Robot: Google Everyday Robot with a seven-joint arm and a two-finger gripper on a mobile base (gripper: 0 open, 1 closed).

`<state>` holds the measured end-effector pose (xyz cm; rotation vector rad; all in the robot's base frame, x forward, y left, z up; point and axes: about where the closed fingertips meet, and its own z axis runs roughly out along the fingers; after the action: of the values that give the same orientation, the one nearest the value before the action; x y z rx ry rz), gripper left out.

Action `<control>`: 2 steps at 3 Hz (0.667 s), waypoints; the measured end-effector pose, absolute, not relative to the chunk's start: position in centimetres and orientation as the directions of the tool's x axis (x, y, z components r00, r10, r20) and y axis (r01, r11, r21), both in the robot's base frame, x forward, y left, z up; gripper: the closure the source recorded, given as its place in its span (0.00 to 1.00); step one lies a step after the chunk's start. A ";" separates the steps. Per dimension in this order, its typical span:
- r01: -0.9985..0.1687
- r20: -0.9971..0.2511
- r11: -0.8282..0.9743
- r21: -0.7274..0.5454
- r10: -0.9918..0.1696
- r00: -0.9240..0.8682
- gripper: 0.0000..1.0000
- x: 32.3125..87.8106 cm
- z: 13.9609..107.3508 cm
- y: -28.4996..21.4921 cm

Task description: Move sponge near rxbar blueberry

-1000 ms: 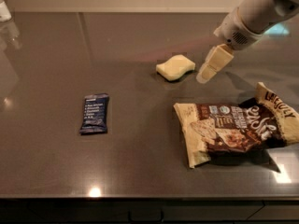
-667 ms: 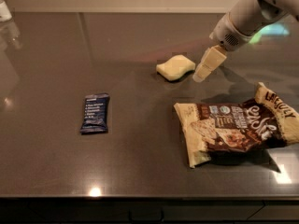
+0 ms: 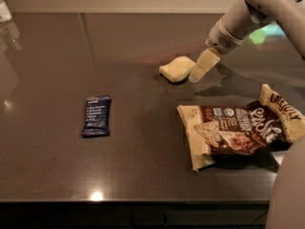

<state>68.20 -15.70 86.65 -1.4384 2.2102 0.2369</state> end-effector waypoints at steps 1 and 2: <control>-0.898 -0.492 0.430 -0.094 -0.804 -0.333 0.00 68.8 85.8 -14.6; -0.904 -0.486 0.419 -0.088 -0.810 -0.328 0.00 69.2 85.1 -13.6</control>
Offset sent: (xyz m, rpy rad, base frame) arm 0.0140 0.0302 -0.0192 0.0028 0.0282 0.0229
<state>69.21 -13.59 85.05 -1.4537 2.2186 0.2730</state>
